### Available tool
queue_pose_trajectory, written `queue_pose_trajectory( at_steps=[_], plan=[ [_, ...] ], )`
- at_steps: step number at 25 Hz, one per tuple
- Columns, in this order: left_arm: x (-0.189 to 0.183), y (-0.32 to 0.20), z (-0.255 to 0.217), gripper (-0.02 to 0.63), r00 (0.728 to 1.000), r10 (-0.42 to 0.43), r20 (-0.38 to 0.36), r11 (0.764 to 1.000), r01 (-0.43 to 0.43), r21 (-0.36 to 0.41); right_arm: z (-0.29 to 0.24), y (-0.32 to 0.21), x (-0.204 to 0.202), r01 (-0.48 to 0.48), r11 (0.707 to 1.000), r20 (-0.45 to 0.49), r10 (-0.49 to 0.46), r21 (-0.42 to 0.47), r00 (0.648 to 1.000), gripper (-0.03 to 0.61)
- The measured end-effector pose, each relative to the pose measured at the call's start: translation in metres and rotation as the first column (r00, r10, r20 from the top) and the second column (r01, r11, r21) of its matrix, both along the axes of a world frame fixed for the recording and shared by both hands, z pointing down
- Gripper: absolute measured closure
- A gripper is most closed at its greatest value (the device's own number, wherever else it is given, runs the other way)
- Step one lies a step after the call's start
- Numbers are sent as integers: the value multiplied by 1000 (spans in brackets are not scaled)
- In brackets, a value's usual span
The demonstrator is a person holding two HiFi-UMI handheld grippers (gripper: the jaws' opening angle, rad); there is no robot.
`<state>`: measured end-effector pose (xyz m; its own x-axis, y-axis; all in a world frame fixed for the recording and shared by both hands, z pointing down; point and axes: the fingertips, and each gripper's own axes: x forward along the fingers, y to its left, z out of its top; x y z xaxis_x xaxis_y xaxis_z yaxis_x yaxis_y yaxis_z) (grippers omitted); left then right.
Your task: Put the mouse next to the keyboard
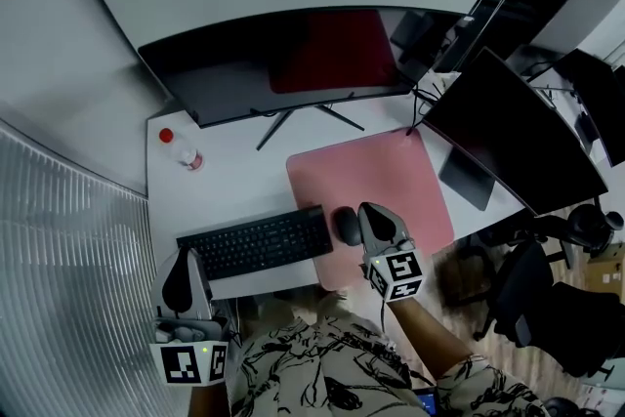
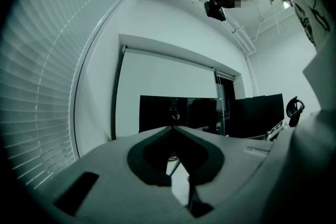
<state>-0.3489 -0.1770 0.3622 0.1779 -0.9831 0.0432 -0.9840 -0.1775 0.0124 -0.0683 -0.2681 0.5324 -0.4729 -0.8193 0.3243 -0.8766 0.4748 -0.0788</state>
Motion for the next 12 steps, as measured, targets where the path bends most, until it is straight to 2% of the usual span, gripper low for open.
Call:
queue_pose_trajectory(
  at_steps=[12],
  plan=[
    [-1, 3, -18, 618, 1000, -5, 15, 999, 5, 43, -105, 10, -5, 29, 987, 151, -52, 156, 987, 574]
  ],
)
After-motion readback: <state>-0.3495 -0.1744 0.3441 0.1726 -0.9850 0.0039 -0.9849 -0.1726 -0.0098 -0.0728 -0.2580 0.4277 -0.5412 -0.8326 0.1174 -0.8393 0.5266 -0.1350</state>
